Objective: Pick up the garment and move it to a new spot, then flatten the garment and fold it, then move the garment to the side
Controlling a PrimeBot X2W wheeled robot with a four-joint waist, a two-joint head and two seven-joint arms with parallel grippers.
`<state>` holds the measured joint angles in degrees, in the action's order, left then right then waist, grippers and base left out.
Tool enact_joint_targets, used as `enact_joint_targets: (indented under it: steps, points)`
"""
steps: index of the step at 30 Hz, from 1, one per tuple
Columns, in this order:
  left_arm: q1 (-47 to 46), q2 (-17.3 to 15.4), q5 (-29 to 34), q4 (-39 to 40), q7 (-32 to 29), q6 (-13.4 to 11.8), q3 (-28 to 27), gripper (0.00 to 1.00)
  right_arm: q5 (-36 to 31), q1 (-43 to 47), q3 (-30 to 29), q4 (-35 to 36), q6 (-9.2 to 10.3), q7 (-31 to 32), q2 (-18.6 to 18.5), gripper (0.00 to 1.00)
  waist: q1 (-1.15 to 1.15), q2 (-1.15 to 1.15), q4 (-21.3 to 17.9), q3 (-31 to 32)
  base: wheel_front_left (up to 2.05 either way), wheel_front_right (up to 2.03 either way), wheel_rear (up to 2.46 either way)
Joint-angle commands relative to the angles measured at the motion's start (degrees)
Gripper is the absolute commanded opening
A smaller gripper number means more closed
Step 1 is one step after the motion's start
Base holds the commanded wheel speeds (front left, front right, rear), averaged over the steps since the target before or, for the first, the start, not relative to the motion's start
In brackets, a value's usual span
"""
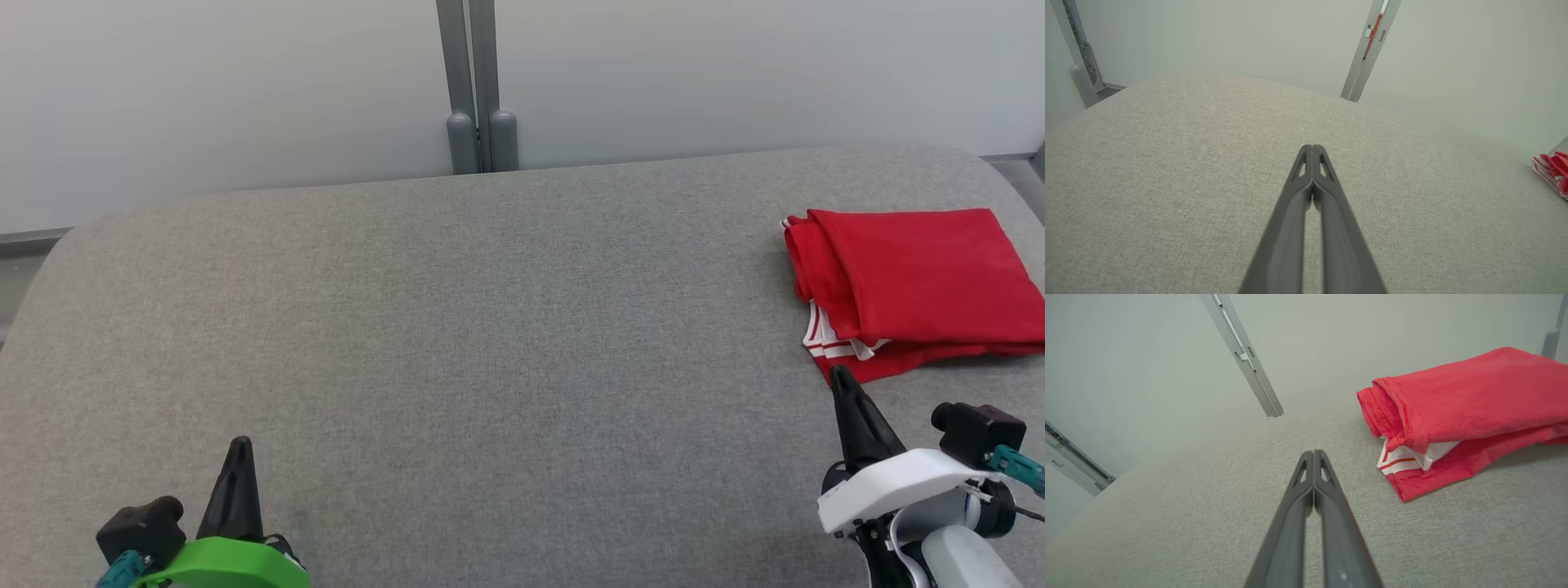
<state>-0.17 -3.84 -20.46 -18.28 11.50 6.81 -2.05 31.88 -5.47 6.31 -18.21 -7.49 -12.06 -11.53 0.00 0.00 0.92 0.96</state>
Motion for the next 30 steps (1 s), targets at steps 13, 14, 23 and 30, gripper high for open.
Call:
enact_joint_targets:
  steps: [13,14,23,30]
  points:
    - [-2.33,0.10,-14.11,2.07,-3.25,0.11,-0.96,0.00,11.80,-1.28,-2.81,1.66,0.00,3.55,1.27,0.00,0.00,0.00,-0.11,-0.11,0.00,0.00,0.00]
    - [-2.41,0.11,-15.13,2.14,-3.48,0.10,-1.02,0.00,12.63,-1.29,-2.99,1.71,0.00,3.80,1.39,0.00,0.00,0.00,-0.12,-0.12,0.00,0.00,0.00]
    - [-2.97,0.20,-22.54,2.63,-5.36,0.03,-1.45,0.00,18.87,-1.38,-4.29,2.02,0.00,5.73,2.33,0.00,0.00,0.00,-0.19,-0.19,0.00,0.00,0.00]
    - [-3.40,0.28,-27.98,2.94,-6.77,-0.01,-1.80,0.00,23.50,-1.44,-5.27,2.24,0.00,7.16,3.01,0.00,0.00,0.00,-0.24,-0.25,0.00,0.00,0.00]
